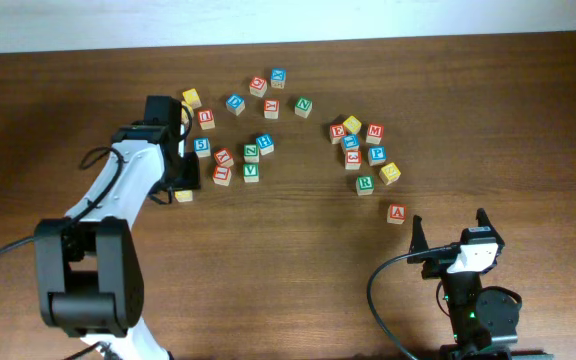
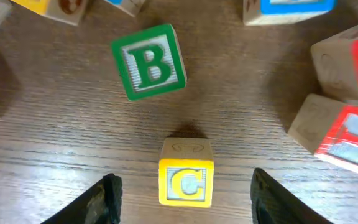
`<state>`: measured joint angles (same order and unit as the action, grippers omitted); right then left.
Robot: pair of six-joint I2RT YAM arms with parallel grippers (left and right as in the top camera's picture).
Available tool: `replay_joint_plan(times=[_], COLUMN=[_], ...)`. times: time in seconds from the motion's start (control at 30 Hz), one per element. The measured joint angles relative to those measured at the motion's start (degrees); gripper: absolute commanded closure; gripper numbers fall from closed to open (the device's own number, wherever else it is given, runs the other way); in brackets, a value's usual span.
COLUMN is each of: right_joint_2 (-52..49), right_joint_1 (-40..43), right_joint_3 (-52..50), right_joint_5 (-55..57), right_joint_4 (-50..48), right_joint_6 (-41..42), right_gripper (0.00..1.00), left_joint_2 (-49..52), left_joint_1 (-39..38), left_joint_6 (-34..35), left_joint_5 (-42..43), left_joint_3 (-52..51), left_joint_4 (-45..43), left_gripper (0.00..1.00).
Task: Spell out CVPR
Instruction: 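Lower left gripper and grasp the yellow C block, then carry the C block toward the front center and set it down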
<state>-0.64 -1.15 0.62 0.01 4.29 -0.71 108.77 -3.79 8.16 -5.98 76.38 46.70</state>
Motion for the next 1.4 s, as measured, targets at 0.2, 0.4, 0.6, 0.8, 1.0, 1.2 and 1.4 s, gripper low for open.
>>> replay_joint_plan(times=[0.2,0.4,0.6,0.8,1.0,1.2,1.4], right_joint_2=[0.00,0.00,0.02,0.02,0.02,0.00,0.02], right_joint_1=[0.00,0.00,0.00,0.00,0.00,0.00,0.00], right_joint_3=[0.00,0.00,0.00,0.00,0.00,0.00,0.00], right_joint_5=[-0.02,-0.02,0.00,0.00,-0.02,-0.02,-0.02], right_joint_4=[0.00,0.00,0.00,0.00,0.00,0.00,0.00], right_joint_6=[0.00,0.02,0.02,0.02,0.04,0.02,0.00], right_gripper=[0.02,0.02,0.02,0.01,0.02,0.02,0.02], left_joint_2=[3.76,4.68,4.70,4.63,-6.19,-15.04,-15.02], left_joint_1=[0.00,0.00,0.00,0.00,0.00,-7.87,-22.97], left_joint_6=[0.00,0.00,-0.02,-0.02,0.00,4.92,21.75], left_joint_5=[0.17,0.20,0.20,3.72,15.61,25.11,10.14], left_joint_3=[-0.52,-0.74,-0.74,1.11,4.15,5.25,-4.31], left_joint_4=[-1.29,-1.97,-1.95,3.28,9.64,16.39,12.11], left_gripper=[0.53,0.70,0.73,0.73,0.76,0.76,0.76])
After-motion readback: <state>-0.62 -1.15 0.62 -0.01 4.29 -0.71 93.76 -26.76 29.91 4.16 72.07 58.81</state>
